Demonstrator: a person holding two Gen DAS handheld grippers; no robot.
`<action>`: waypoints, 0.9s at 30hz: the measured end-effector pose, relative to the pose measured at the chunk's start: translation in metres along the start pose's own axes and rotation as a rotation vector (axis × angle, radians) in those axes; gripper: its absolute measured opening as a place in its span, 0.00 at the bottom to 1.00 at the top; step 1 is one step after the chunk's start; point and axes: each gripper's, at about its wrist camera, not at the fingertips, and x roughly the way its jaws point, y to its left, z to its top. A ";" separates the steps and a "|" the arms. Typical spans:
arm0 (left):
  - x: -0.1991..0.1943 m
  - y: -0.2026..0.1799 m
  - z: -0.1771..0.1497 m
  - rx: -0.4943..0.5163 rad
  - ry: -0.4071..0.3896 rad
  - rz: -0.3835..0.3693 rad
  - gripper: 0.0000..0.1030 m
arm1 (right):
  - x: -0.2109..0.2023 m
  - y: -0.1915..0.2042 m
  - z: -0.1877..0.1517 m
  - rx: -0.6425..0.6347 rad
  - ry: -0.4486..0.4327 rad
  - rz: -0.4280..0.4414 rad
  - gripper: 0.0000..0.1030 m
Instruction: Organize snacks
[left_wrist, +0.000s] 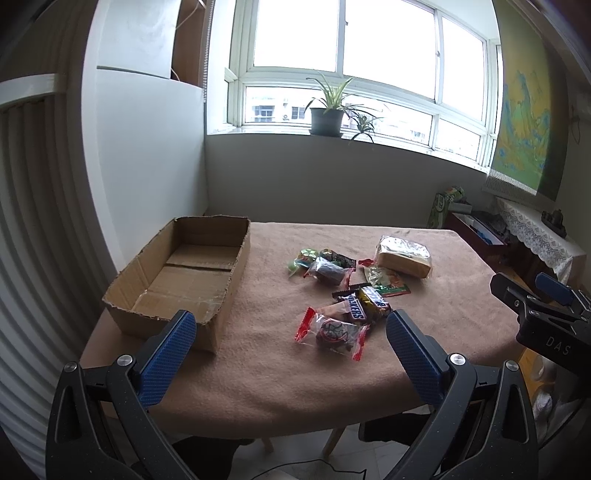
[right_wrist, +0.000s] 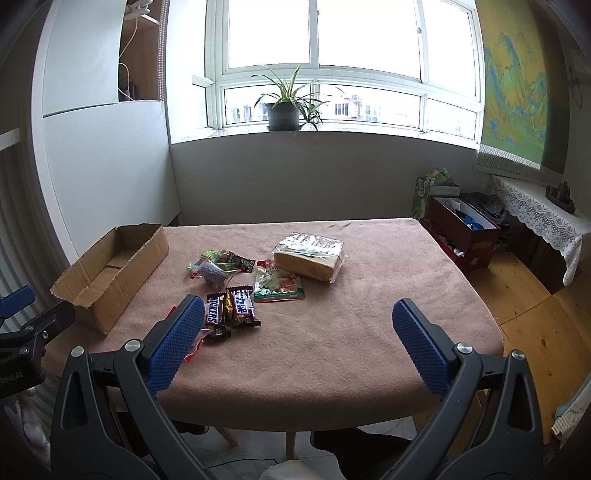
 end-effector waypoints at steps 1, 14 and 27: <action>0.000 0.000 0.000 0.001 -0.001 -0.001 0.99 | 0.000 0.000 0.000 0.001 0.002 0.001 1.00; -0.001 -0.002 0.000 -0.002 0.004 -0.008 0.99 | 0.001 0.001 -0.002 0.001 0.006 0.002 1.00; 0.001 0.000 -0.001 -0.005 0.008 -0.012 0.99 | 0.003 0.002 -0.005 0.001 0.010 0.005 1.00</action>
